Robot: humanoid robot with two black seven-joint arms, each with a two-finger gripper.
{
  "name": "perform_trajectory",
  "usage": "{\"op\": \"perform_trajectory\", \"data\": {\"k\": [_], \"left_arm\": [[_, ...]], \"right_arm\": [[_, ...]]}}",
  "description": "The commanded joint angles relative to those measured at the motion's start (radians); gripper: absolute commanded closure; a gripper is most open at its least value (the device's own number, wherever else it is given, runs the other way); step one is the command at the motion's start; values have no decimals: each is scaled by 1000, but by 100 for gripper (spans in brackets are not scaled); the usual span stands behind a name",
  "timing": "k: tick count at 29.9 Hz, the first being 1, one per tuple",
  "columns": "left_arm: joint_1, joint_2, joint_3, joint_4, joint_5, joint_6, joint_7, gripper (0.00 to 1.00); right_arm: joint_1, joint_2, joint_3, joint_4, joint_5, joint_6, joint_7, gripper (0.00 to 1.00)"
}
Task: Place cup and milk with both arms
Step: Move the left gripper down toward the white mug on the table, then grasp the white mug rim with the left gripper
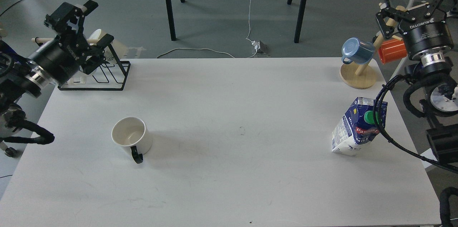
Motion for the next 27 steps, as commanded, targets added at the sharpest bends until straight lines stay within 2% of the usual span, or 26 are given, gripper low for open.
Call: {"op": "perform_trajectory", "data": {"k": [1,6,11,14,16,18,21,27], "left_arm": [[22,72,14,-21,302,-5,-12,4],[46,95,45,-33,569,13,-10,5],[54,86,91,-13,1075,174,-9,5],[59,78,129,20,1272,252,-15,8],[66,58,160,40,1337,307,-13,10],[71,38,191,71,1364,329,-13,15],[74,14,201,112,1381,331,-10,24],[76,-64,206,195,1385,331,-10,34]], "right_arm": [[-1,0,-3,4,0,0,0,1],[1,-2,0,1,0,0,0,1],[7,-3,0,2,0,0,0,1],[7,-5,-1,4,0,0,0,1],[5,-11,-3,8,0,0,-1,1],[4,-25,-6,19,0,0,-1,1],[1,-29,-6,25,0,0,0,1],[1,-29,-11,25,0,0,0,1]]}}
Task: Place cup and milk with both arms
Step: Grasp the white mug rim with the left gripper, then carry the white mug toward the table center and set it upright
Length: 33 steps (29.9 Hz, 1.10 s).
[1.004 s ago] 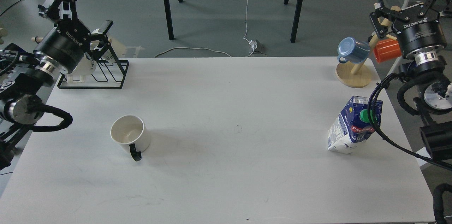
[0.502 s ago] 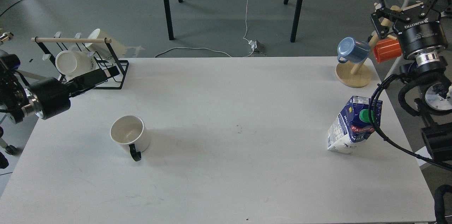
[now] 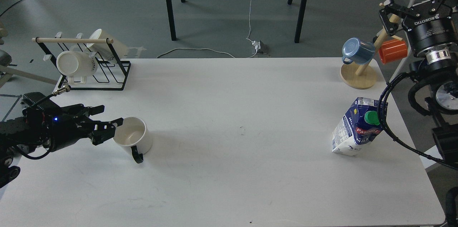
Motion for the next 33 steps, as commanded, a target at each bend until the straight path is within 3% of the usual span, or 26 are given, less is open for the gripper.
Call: {"op": "perform_trajectory", "data": {"k": [1,6,17,23,26,29,33], "left_arm": [[2,-58,4,52,3,0,1,36],[2,-119,5,114,29,2,2,46],[20,-135,4,127,55,0,-24,89],[-15,-132,0,109,55,-7,-54,94],[-53,-126,0,17,53,-36,-59,94],[-102,-133,0,-69,55,-136,-47,94],[-205,-214,-1,-93,55,-279,-15,94]], "right_arm": [[-2,0,-1,0,-2,0,0,1],[0,0,0,0,-2,0,0,1],[-2,2,-6,0,-2,0,1,1],[-2,-3,2,0,-2,0,1,1],[-6,-6,8,0,-2,0,0,1],[-12,-6,12,5,0,0,1,1],[-12,-6,22,8,0,0,1,1]]}}
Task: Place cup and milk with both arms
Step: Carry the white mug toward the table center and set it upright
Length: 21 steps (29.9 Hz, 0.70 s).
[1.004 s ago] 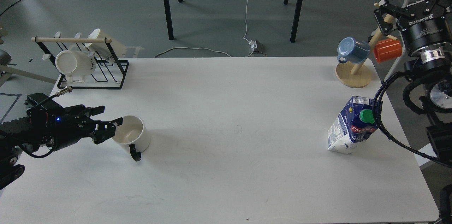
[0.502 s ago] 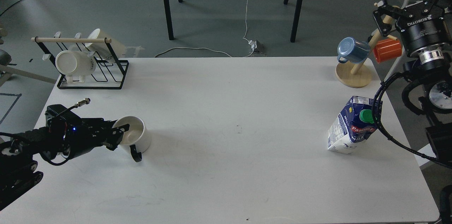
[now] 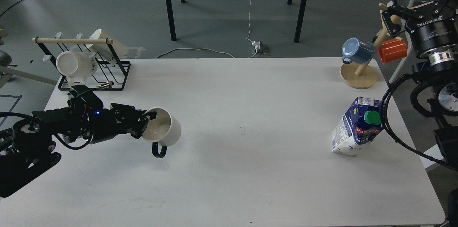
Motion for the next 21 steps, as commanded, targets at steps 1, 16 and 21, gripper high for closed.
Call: {"op": "perform_trajectory", "data": {"k": [1,16,21], "left_arm": [[-106,-121,0,-17,1,-131,38,94],[-195,-623,83,211,162,-256,135,93],[-195,-652,115,236,162,-256,144,90]], "right_arm": [[0,0,7,1,0,0,0,1],[3,-28,16,17,0,0,0,1],[1,-28,16,24,0,0,0,1]]}}
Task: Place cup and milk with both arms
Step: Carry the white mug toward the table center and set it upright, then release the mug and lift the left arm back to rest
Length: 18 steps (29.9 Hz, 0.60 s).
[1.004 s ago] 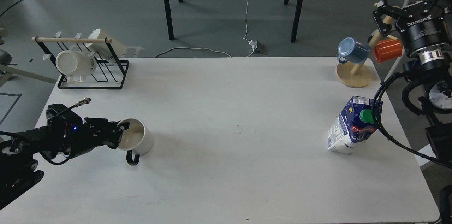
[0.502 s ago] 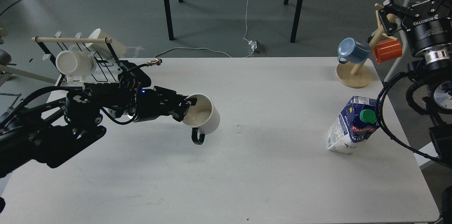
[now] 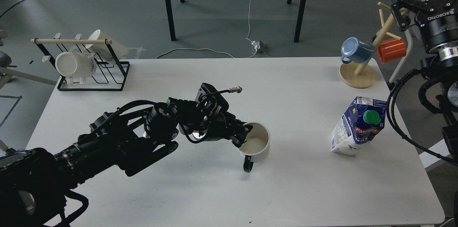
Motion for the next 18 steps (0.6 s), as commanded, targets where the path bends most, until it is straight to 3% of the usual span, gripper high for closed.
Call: {"op": "perform_trajectory", "data": {"k": [1,6,7,10,15,18], "left_arm": [[0,-25,10,18,0,1,9,88],[4,-34,6,29,0,8,30,66],[4,-32,1,28,0,10,30,58],[5,-29,-8,17,0,33,23,17],[7,4,-110,-29,-8,65,21,13],[10,41,-236,-49,-204,68,18,9]], "right_arm": [[-2,0,0,11,0,0,0,1],[-8,-12,0,28,0,0,0,1],[-9,-17,0,28,0,0,0,1],[-23,-25,3,34,0,0,0,1],[-78,-52,8,78,1,0,0,1],[-155,-69,46,136,1,0,-1,1]]}}
